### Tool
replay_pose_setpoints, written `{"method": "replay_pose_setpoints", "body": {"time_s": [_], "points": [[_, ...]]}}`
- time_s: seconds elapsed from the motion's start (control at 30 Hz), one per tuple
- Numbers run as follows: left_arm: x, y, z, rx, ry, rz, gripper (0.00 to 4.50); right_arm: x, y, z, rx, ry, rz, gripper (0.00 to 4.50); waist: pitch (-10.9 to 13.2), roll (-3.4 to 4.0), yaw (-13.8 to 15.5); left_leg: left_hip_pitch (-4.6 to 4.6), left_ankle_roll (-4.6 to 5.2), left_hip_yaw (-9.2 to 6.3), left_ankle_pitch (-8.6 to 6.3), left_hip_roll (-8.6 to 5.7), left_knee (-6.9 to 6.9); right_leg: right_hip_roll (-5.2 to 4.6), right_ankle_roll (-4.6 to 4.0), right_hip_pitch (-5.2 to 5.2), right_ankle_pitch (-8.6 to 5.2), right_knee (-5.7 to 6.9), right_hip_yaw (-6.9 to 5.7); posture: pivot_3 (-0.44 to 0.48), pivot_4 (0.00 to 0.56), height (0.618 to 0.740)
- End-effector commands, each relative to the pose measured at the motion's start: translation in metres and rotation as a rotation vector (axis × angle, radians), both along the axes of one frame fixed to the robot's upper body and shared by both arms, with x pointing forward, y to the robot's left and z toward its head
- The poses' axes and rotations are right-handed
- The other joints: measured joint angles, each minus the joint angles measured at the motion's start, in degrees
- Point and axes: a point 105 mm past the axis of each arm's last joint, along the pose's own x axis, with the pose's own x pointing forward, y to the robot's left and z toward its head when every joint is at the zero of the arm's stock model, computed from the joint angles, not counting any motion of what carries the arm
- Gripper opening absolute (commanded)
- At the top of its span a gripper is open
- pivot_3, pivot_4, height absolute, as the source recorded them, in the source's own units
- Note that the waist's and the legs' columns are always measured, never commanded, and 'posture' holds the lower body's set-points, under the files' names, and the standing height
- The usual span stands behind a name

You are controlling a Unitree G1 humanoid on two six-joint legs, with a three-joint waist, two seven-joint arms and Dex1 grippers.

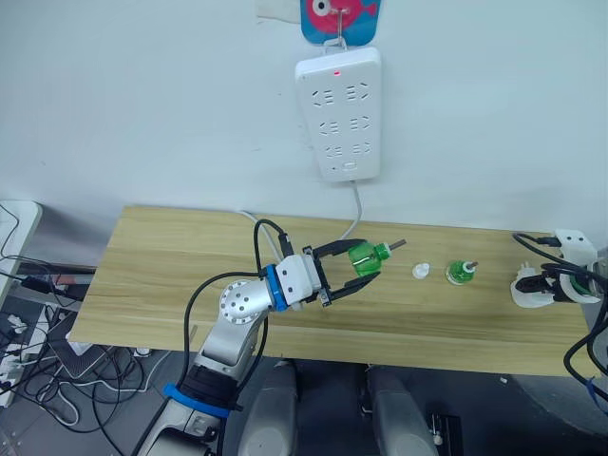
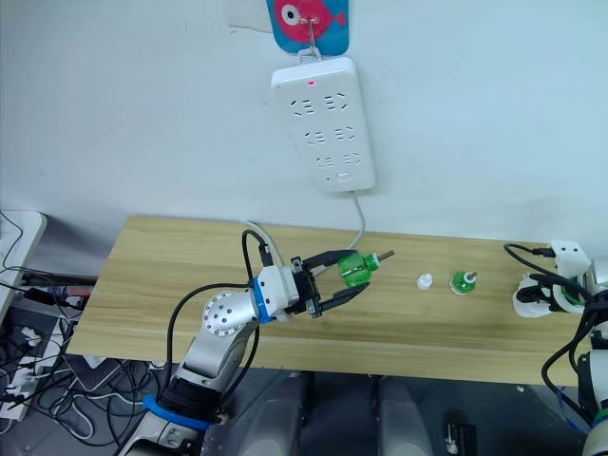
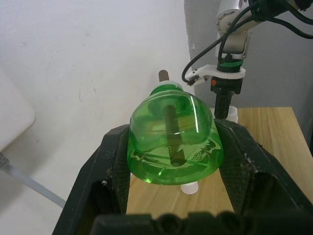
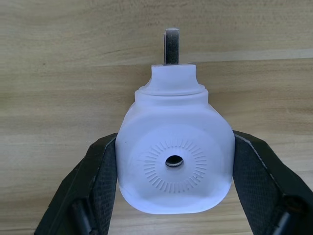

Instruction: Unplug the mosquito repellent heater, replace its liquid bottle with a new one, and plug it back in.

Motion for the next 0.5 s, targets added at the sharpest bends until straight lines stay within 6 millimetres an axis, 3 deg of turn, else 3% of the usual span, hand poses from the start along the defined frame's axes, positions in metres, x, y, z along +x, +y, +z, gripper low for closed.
{"method": "replay_pose_setpoints", "body": {"time_s": [0.03, 0.2, 0.33, 0.5], "points": [[-0.004, -0.004, 0.005, -0.010, -0.020, -0.021, 2.26, -0.006, -0.010, 0.010, -0.005, -0.017, -0.014, 2.91, 0.00, 0.00, 0.02, 0.00, 0.00, 0.00, 0.00, 0.00, 0.00, 0.00, 0.00, 0.00, 0.00, 0.00, 0.00, 0.236, 0.377, 0.740], [-0.007, -0.003, 0.002, -0.009, 0.005, -0.052, 2.26, -0.018, -0.007, 0.031, 0.064, -0.037, 0.032, 2.91, 0.07, 0.11, 0.13, -0.04, 0.00, 0.00, 0.00, -0.02, -0.01, -0.01, 0.00, -0.03, 0.00, -0.01, 0.00, 0.230, 0.379, 0.740], [-0.014, 0.001, -0.001, -0.001, 0.028, -0.112, 2.26, -0.035, 0.021, 0.062, 0.260, -0.090, 0.115, 2.91, 0.14, 0.24, 0.07, -0.06, -0.01, 0.01, -0.01, 0.02, -0.06, -0.01, 0.00, -0.07, 0.00, -0.02, 0.00, 0.222, 0.377, 0.740], [-0.027, 0.009, -0.002, 0.018, 0.014, -0.215, 2.26, -0.090, 0.069, 0.083, 0.557, -0.068, 0.309, 2.91, 0.18, 0.32, 0.33, -0.11, -0.01, -0.24, -0.01, 0.04, -0.21, -0.01, 0.03, -0.04, -0.02, -0.10, -0.02, 0.185, 0.372, 0.740]]}}
